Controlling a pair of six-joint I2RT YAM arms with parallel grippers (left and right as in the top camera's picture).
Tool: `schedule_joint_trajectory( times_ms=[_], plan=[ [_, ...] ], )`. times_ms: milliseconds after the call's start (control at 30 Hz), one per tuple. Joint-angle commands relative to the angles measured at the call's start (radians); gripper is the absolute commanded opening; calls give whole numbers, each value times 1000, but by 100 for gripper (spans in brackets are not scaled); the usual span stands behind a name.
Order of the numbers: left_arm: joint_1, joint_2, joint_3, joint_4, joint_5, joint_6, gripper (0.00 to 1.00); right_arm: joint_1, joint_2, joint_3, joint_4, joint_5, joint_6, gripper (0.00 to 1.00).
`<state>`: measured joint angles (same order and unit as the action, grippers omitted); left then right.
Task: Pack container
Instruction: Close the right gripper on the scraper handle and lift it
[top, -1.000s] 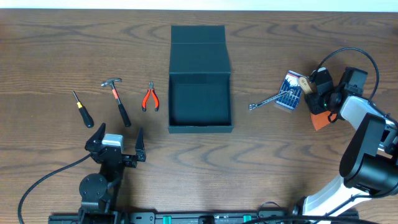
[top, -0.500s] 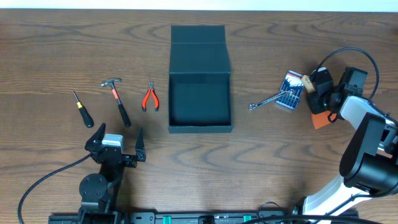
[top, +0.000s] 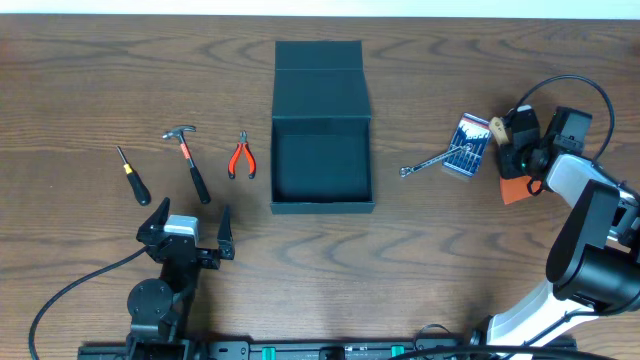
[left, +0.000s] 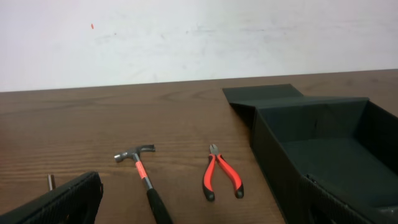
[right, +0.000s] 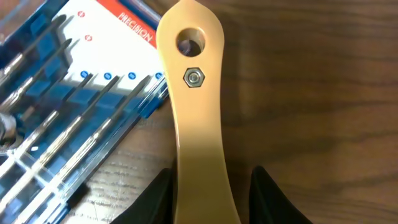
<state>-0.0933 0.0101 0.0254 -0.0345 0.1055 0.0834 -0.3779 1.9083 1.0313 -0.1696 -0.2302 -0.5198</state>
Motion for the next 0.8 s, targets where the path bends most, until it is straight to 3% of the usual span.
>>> schedule_joint_trajectory(
  times_ms=[0, 333, 767],
  plan=[
    [-1, -6, -21, -27, 21, 10, 99, -3, 8, 10, 10, -7, 76, 14],
    [-1, -6, -21, -27, 21, 10, 98, -3, -59, 11, 26, -10, 159, 14],
    [-1, -6, -21, -27, 22, 10, 98, 0, -333, 11, 19, -111, 347, 14]
  ],
)
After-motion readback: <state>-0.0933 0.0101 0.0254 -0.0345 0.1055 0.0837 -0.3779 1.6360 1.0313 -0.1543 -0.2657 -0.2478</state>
